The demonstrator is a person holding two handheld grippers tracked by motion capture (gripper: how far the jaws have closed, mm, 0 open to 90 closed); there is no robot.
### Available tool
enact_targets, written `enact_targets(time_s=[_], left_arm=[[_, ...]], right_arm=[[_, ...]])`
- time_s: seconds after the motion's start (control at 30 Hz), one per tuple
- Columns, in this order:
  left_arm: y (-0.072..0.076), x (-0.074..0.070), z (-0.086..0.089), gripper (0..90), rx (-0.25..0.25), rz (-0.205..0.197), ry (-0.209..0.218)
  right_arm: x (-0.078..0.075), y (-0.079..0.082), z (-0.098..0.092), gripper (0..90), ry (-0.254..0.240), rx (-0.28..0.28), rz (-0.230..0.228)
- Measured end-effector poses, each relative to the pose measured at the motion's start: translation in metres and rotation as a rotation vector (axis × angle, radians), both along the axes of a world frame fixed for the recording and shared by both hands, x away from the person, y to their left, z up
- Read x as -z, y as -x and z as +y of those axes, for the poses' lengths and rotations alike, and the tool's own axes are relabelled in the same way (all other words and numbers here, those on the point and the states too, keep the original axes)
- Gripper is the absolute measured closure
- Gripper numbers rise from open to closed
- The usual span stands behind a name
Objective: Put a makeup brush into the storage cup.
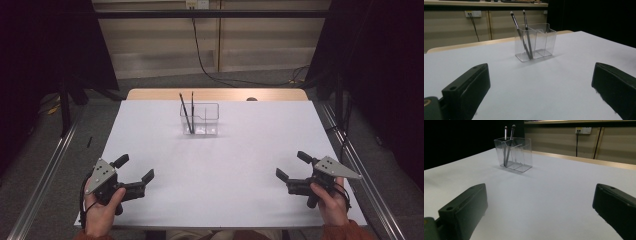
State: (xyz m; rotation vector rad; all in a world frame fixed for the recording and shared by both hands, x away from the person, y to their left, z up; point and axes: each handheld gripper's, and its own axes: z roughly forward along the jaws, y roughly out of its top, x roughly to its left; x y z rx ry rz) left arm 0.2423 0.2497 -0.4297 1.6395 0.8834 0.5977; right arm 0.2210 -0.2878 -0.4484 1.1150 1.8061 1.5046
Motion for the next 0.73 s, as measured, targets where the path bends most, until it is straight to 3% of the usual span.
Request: enact_targets(time_s=[0.13,0.33,0.73], left_arm=[[0.0029,0.0047,0.0014,1.9,0.013,0.014,0.0],[0.009,0.0045,0.0008,1.9,0.029,-0.008,-0.001],[0.0063,0.006,0.0071,1.9,0.021,-0.001,-0.006]], right_arm=[[-0.0007,0.0012,-0.0004,0.0,-0.007,0.002,-0.003],[-0.0008,0.0023,-0.0015,0.0,0.002,-0.001,-0.006],[0.0001,0.0022,-0.0012,0.0,0.018,-0.003,-0.005]])
